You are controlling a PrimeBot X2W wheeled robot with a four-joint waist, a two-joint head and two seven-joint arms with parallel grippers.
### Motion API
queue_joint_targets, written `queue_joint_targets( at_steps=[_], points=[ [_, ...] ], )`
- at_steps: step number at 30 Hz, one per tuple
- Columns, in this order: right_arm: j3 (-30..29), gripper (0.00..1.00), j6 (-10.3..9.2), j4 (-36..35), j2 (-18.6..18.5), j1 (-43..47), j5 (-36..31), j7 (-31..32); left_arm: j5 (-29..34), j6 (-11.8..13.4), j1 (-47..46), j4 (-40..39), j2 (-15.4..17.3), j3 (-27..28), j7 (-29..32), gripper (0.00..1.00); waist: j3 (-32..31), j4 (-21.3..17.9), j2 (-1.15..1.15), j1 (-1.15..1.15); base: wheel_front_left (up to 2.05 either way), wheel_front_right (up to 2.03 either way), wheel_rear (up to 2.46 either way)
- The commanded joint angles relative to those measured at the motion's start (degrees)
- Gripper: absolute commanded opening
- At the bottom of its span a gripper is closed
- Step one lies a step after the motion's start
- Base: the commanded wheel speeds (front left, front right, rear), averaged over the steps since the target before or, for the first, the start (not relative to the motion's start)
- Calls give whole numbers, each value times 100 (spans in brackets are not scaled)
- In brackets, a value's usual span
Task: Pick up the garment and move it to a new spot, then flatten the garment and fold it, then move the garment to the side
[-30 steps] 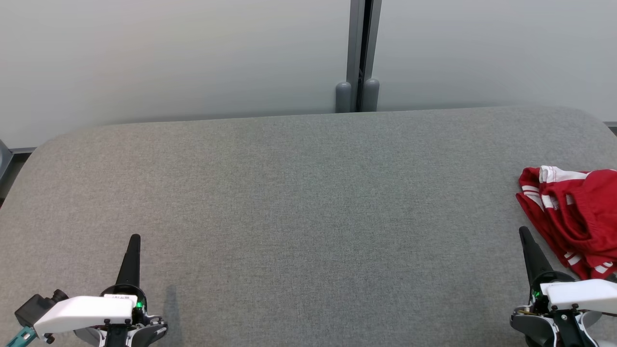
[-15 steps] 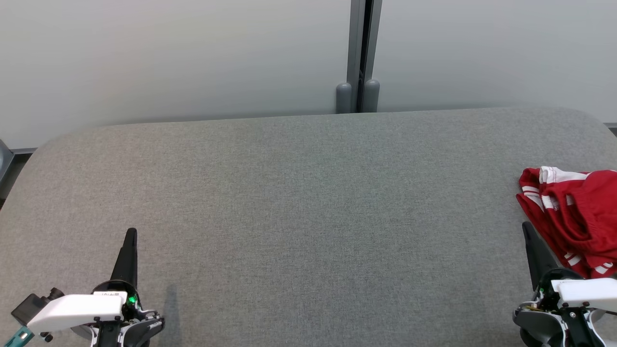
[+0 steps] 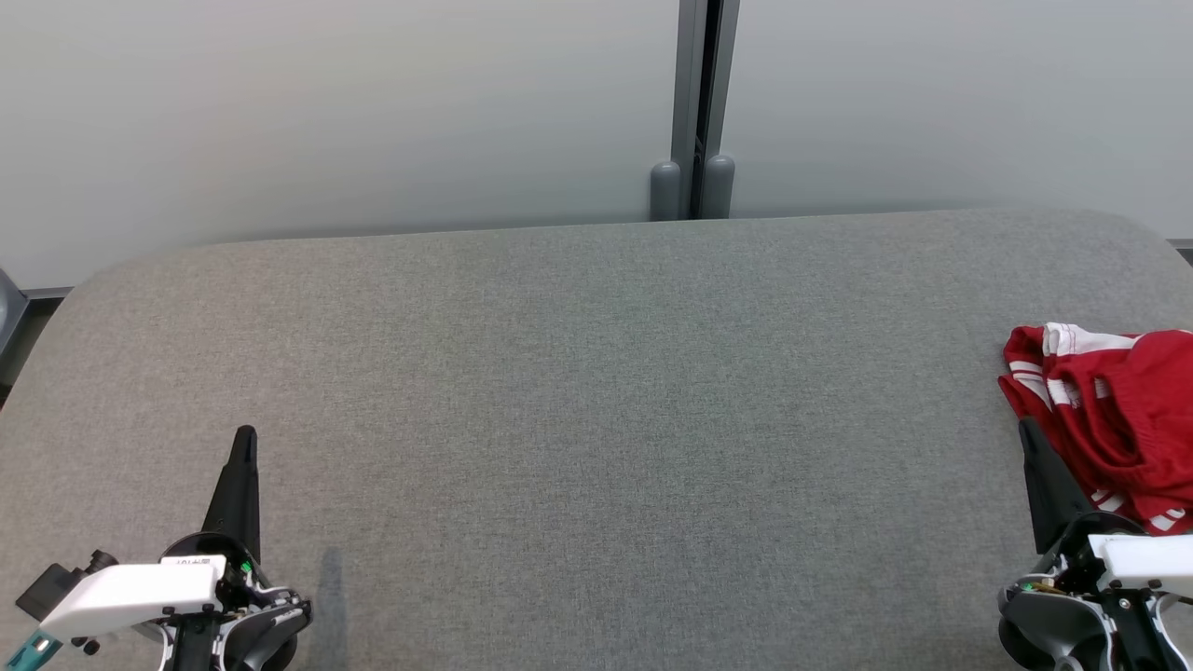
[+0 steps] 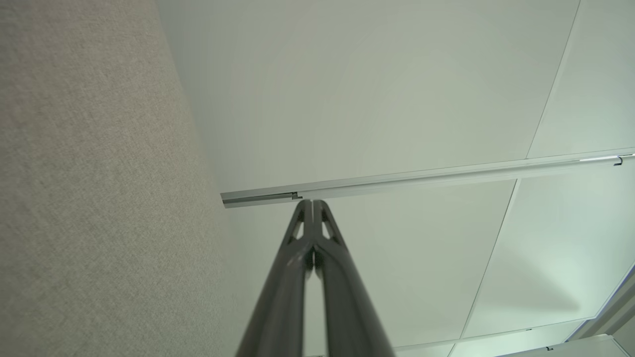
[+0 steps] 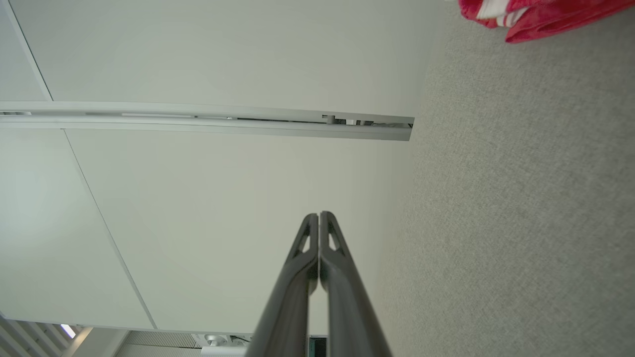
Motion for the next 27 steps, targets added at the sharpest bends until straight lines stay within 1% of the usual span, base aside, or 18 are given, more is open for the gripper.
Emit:
queue_joint_targets(
  at_steps=[1, 3, 27],
  points=[
    [-13, 0, 2, -36, -54, 47, 110, 56, -103, -64, -115, -46, 34, 29, 23, 0, -1, 1, 0, 0, 0, 0, 0],
    [-22, 0, 2, -55, -55, 52, 190, 69, -166, -65, -118, -60, 35, 37, 43, 0, -3, 1, 0, 0, 0, 0, 0],
    [-21, 0, 2, -54, -55, 52, 169, 66, -161, -51, -101, -55, 34, 36, 48, 0, -3, 1, 0, 0, 0, 0, 0]
  ],
)
